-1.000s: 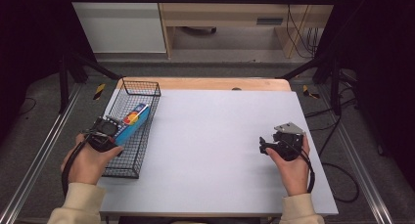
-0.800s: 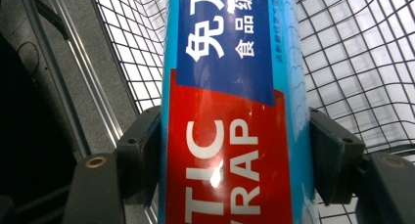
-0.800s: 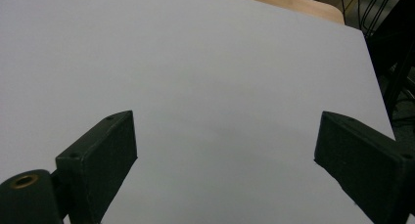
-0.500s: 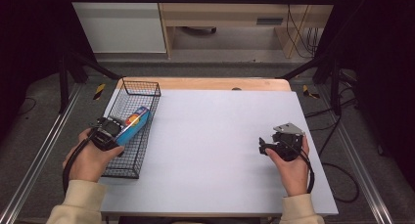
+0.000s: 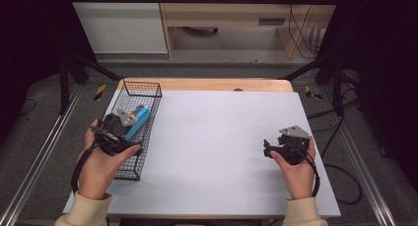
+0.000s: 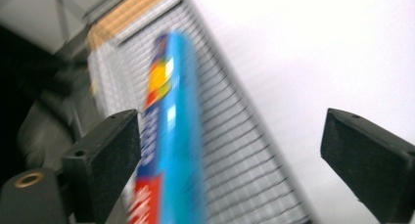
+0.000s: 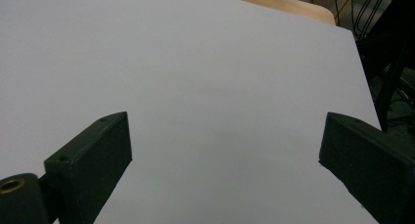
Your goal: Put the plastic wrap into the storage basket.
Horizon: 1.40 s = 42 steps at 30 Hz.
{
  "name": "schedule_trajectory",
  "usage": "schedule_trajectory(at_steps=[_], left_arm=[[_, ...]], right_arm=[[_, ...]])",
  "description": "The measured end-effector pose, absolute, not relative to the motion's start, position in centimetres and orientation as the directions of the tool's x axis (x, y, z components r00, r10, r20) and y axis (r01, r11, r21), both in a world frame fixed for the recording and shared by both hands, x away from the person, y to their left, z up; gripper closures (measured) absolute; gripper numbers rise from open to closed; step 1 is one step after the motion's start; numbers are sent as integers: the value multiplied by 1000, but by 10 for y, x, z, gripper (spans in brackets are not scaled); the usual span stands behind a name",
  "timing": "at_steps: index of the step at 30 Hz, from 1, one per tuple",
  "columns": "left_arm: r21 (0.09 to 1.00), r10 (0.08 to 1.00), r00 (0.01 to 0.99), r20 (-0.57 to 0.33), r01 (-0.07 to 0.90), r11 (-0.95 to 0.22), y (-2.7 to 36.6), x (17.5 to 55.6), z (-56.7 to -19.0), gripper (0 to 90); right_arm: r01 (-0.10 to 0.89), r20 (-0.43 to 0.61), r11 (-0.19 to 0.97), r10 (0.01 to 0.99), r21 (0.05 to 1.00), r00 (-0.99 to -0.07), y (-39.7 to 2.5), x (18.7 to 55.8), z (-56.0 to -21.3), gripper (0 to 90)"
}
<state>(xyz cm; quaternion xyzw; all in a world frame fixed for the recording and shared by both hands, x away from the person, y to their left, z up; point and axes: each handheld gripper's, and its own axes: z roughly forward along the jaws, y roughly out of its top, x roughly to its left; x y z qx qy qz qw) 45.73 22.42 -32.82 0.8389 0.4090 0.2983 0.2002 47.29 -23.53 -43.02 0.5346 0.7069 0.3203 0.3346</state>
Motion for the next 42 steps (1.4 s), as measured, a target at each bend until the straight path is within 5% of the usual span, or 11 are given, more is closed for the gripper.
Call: schedule_trajectory(at_steps=[10,31,42], left_arm=[[598,714,641,282,464,-653,177,462,-346,57],[604,604,769,208,385,-698,122,476,-389,57],[696,557,830,39,378,-611,116,478,-431,62]], right_arm=[[526,-133,232,967,818,-219,-235,460,-431,44],[537,-134,230,968,811,-213,-244,449,-436,44],[544,-136,233,968,806,-212,-247,446,-437,44]])
